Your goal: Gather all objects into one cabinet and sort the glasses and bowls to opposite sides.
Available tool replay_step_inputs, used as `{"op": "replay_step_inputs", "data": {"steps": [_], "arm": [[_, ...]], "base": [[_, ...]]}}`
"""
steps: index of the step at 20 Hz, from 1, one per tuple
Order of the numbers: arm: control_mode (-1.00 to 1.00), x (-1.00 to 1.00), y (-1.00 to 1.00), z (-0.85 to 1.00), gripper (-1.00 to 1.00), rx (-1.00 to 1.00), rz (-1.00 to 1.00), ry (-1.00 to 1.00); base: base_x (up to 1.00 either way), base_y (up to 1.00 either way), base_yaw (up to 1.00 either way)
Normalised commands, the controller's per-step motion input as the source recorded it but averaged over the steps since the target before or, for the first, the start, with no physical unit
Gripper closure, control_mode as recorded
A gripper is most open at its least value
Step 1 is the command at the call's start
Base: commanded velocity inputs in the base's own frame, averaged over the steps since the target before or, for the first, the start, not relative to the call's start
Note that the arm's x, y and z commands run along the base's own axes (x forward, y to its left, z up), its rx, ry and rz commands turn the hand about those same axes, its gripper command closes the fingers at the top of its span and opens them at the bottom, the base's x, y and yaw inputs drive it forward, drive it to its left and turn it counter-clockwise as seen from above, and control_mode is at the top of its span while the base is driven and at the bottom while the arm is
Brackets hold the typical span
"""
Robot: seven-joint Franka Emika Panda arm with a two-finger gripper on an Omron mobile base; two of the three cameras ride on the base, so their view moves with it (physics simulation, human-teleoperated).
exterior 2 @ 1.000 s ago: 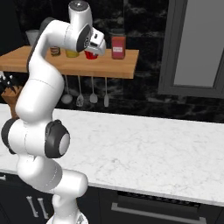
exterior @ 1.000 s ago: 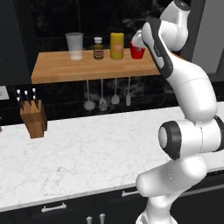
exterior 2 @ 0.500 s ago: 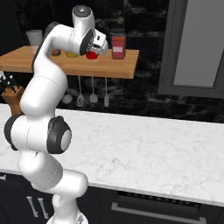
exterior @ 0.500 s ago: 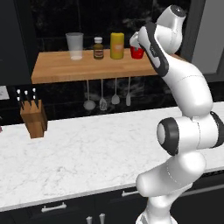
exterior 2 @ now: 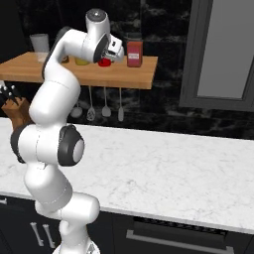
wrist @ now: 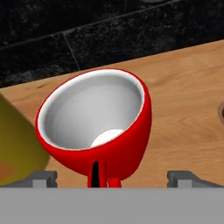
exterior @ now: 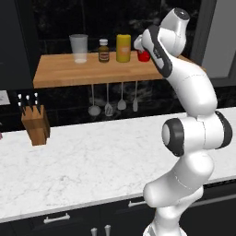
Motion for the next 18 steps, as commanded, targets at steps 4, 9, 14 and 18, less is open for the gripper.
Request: {"op": "replay_step_inputs", "data": {"steps": [4, 9, 14, 18], "arm": [[-1.00, 0.03, 0.00, 0.00, -1.00, 0.00, 0.00, 0.00], [-1.00, -0.27, 0.00, 0.05, -1.00, 0.00, 0.00, -0.03], [-1.00, 0.00, 0.00, 0.00, -1.00, 0.00, 0.00, 0.00], [-1.00, 0.06, 0.00, 0.00, -1.00, 0.00, 0.00, 0.00]], "base": [[0.00, 0.00, 0.00], [0.00, 0.00, 0.00], [0.00, 0.00, 0.00], [0.00, 0.00, 0.00]]}}
